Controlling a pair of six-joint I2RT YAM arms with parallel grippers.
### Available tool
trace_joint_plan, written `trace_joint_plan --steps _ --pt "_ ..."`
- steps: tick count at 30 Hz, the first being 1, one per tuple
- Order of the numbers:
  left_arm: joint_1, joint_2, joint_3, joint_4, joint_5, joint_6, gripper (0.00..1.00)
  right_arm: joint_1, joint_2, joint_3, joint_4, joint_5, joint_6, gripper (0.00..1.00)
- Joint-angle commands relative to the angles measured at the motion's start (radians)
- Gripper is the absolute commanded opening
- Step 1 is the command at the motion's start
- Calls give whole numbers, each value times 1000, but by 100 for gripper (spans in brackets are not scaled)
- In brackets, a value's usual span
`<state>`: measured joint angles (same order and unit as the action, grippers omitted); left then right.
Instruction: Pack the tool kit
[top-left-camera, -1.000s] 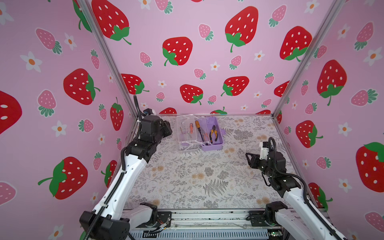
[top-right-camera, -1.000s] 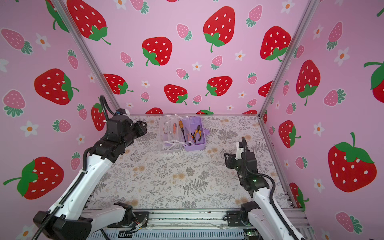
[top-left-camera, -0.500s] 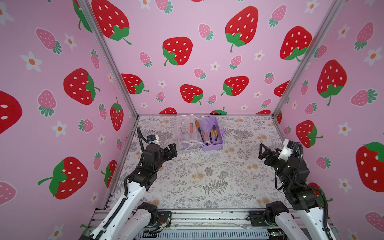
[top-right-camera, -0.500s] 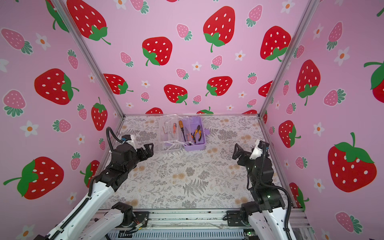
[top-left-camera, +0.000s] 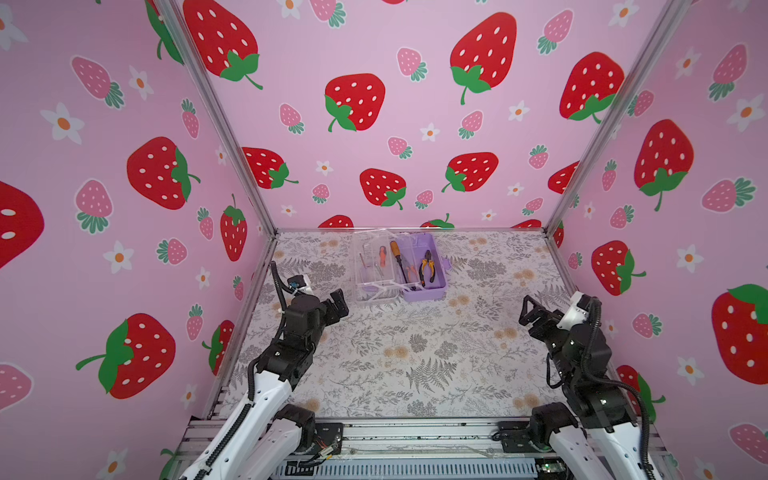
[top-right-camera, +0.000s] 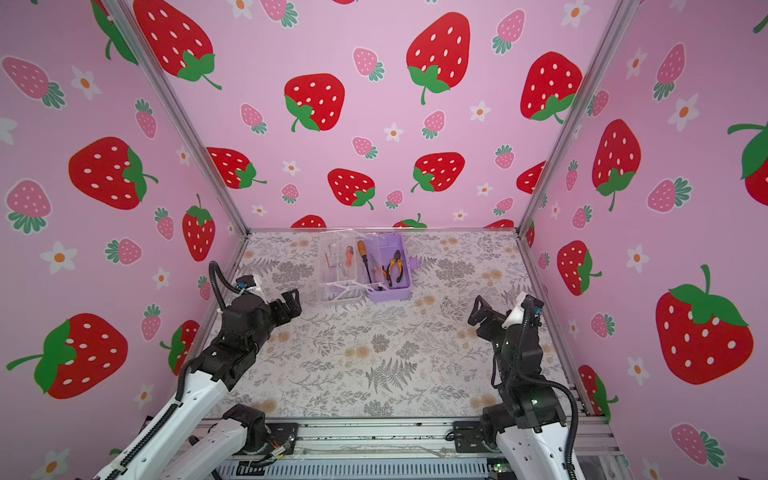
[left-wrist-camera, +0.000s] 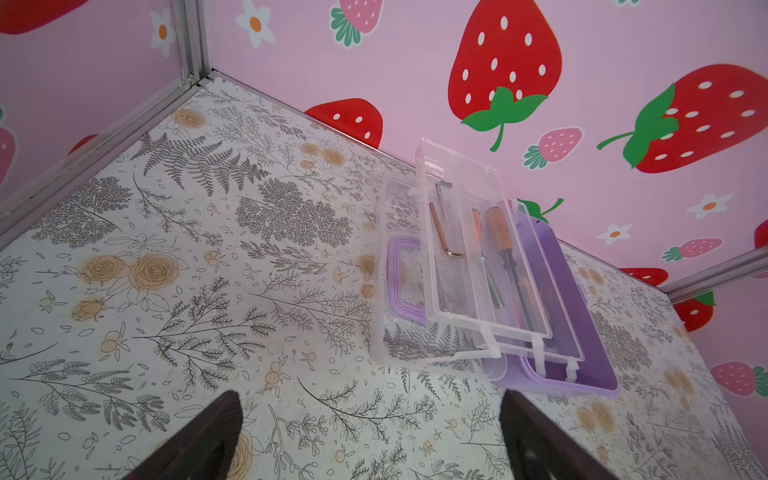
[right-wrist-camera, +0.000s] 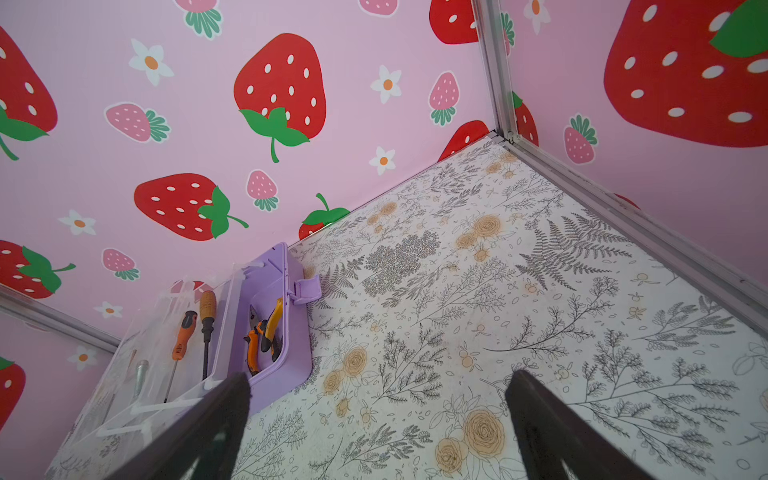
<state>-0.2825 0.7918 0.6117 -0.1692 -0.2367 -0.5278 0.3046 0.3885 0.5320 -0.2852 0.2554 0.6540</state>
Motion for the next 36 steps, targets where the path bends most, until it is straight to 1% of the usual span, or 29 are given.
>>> trace_joint_plan --steps 1,2,3,4,6,7,9,11,13,15,16,18,19,20,21,22,24,27,29,30,32,36 --pt "-2 3 -11 1 -21 -9 99 -4 5 -8 22 14 -3 99" --pt "-1 9 -8 -7 -18 -9 99 -3 16 -8 24 4 -14 99" --pt "-1 23 -4 -11 -16 -8 95 -4 34 -8 27 -5 -26 99" --pt "0 36 -1 -14 -19 -9 80 -4 56 -9 32 -19 -37 99" --pt "4 70 9 -37 -38 -31 53 -3 114 -11 48 -56 -54 99" --pt "11 90 14 -46 -33 -43 45 -4 158 -11 60 -82 -56 99" --pt "27 122 13 -41 0 -69 38 -3 254 3 70 -124 -60 99" --pt "48 147 -2 -4 64 -88 38 -4 355 14 109 -174 -84 99" --pt "66 177 -12 22 104 -108 39 -4 442 20 171 -225 -97 90" --pt "91 212 -8 35 152 -122 41 -3 503 21 243 -273 -94 83" --pt "105 240 -3 47 188 -123 46 -3 541 21 286 -306 -95 75" --pt "137 311 16 68 270 -128 56 -4 609 30 345 -353 -92 62" --pt "156 352 27 80 317 -139 62 -3 647 44 364 -372 -94 55" --pt "172 396 36 95 361 -153 65 -4 680 58 373 -388 -96 50" --pt "198 441 40 125 437 -172 66 -4 721 78 386 -409 -101 46" --pt "218 486 39 165 500 -196 67 -4 764 101 392 -433 -106 45" --pt "243 559 40 231 579 -233 67 -4 836 142 404 -485 -114 47" --pt "247 635 56 291 642 -259 62 -4 945 200 426 -568 -118 46" --pt "247 661 65 312 662 -265 59 -4 1002 225 455 -607 -106 45" --pt "247 670 71 315 664 -266 55 -4 1029 237 475 -625 -99 42" --pt "247 678 80 307 655 -264 49 -4 1078 258 504 -647 -88 41" --pt "250 701 103 290 642 -256 46 -3 1178 309 537 -684 -70 41"
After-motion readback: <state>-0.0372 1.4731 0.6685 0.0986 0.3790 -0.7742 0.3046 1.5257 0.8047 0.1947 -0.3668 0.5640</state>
